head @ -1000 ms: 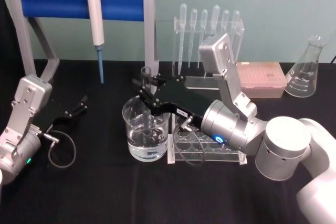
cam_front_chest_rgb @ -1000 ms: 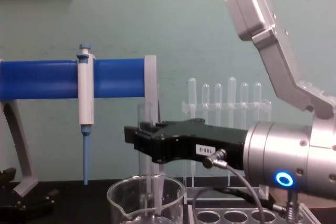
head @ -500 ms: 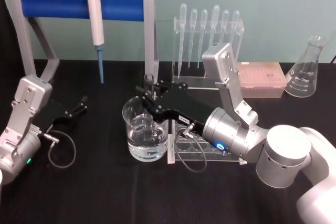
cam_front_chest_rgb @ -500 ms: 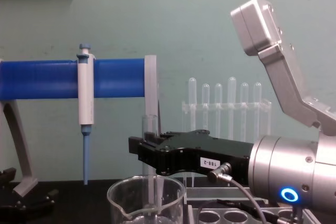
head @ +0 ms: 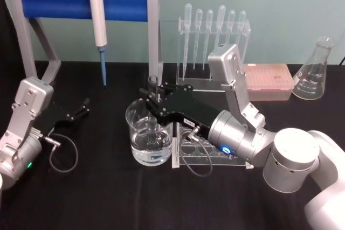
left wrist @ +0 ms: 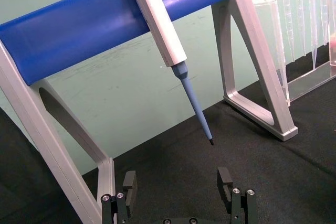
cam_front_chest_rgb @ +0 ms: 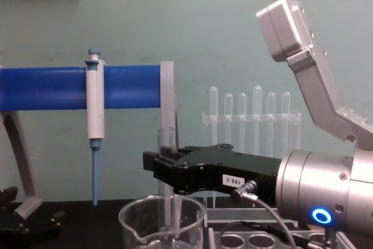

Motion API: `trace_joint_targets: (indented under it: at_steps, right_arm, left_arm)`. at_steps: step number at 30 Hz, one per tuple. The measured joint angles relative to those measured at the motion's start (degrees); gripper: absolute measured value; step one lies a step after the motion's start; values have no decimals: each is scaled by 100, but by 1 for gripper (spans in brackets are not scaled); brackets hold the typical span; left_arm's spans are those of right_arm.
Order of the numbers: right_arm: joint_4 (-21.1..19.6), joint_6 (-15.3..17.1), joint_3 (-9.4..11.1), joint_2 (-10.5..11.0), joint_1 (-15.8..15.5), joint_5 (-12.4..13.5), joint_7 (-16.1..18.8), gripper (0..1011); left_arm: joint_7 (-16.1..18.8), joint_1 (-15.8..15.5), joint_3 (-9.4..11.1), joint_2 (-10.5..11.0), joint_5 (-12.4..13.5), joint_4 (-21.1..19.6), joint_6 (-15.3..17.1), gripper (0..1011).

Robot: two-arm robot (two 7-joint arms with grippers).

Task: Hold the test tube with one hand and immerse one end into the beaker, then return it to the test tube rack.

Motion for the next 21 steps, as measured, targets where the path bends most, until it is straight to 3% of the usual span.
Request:
trace_joint_targets:
  at_steps: [21]
  right_arm:
    - [-9,10,-6,5,7,6,-5,225]
  left_arm:
    - [0,0,0,0,0,0,0,1000]
